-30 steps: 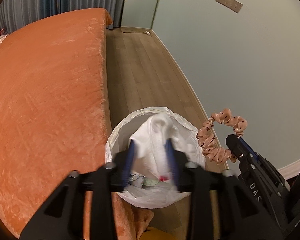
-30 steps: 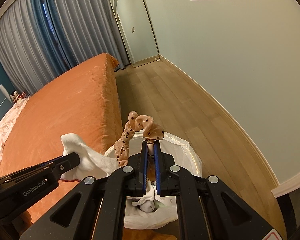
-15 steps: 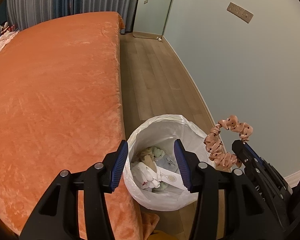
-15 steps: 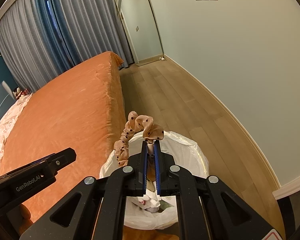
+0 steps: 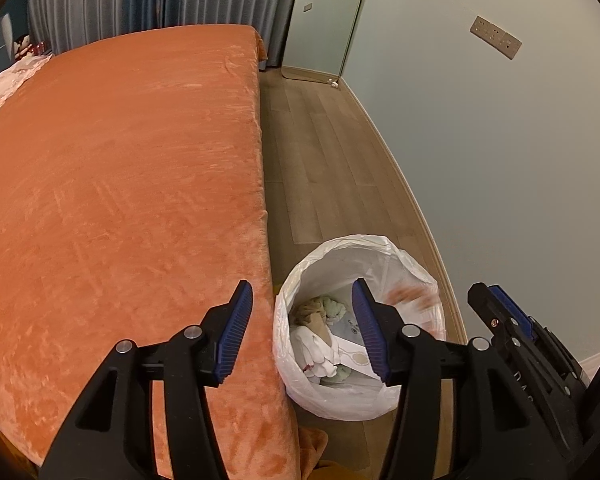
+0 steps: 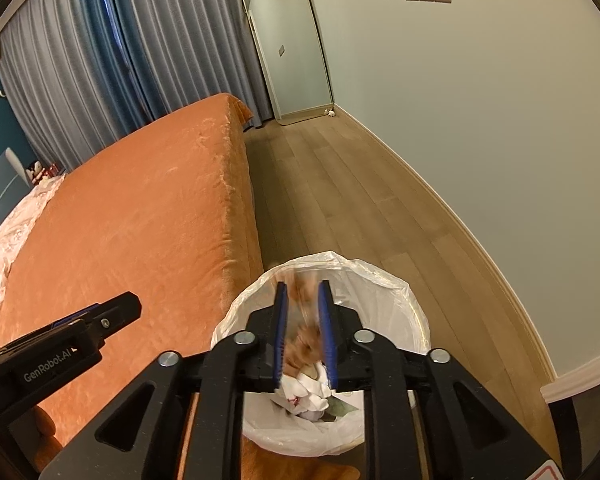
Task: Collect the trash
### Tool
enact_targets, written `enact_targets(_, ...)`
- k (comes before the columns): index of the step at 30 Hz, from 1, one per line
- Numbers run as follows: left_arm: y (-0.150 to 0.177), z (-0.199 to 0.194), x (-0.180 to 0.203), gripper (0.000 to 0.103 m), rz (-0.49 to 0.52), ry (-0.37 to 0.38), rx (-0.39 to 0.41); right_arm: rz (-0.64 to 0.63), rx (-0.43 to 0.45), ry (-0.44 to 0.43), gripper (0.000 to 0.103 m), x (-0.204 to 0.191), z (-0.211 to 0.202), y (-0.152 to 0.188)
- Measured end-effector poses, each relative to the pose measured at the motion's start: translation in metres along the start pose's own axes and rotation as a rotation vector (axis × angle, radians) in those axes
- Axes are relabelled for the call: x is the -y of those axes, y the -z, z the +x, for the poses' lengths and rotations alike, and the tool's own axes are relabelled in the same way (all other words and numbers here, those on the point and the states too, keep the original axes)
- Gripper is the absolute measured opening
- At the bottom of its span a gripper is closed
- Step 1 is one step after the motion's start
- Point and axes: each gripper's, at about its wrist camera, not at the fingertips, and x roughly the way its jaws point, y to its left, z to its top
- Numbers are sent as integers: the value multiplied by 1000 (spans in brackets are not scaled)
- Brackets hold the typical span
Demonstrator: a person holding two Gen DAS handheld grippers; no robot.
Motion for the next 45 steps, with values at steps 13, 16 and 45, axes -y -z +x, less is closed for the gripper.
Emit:
enact_targets(13,9,-1,-30,54,-14,-51,0,-82,-4,44,48,-21,-4,11)
enact_targets(16,13,-4,-37,57,-9,-68,9,-108,-5,56,56,-29,-7,20)
enact_targets(45,89,-7,-57,90,111,-226,22,-182,-15,167,96,-40,-35,102)
